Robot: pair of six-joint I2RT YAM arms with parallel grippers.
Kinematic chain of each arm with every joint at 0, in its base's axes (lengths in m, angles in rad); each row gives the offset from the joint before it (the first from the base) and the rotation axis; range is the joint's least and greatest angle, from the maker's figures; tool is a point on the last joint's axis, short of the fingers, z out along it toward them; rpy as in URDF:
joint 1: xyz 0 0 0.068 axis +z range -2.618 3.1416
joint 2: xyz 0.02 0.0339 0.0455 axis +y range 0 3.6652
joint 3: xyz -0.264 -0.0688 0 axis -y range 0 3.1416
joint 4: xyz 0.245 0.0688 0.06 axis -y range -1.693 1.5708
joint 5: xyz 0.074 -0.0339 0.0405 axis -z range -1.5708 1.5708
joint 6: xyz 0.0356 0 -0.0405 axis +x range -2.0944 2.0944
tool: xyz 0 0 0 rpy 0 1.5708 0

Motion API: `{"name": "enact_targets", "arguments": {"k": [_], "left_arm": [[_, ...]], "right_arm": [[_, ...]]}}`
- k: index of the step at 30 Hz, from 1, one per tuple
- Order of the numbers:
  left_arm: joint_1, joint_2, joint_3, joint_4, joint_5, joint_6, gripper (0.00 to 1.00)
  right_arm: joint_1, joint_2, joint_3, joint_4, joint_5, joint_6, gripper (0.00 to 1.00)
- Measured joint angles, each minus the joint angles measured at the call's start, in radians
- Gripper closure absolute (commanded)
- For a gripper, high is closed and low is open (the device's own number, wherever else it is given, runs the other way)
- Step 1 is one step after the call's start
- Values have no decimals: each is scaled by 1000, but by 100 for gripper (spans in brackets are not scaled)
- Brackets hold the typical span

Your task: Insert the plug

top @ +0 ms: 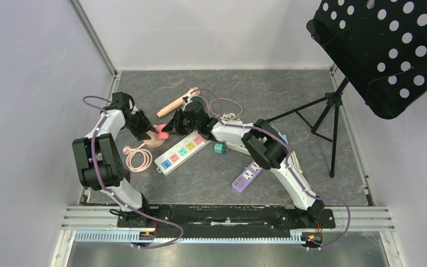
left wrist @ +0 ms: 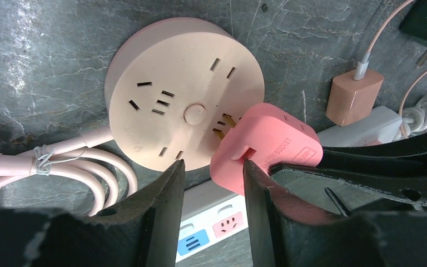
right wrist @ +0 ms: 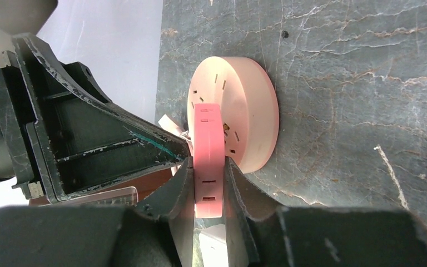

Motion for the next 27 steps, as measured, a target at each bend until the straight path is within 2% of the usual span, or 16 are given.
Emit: {"name": "enact_targets", "arguments": {"k": [5, 10, 19, 27], "left_arm": [[1, 0, 0, 0, 0, 1, 70], [2, 2, 0, 0, -2, 1, 71], [3, 21, 0, 17, 21, 0, 65], [5, 21, 0, 22, 36, -1, 68]], "right_arm": [[-3, 8, -2, 19, -3, 15, 100], [-4, 8, -13, 32, -2, 39, 100], [-12, 13, -26, 58, -16, 95, 100], [-19, 20, -26, 73, -35, 119, 100]]}}
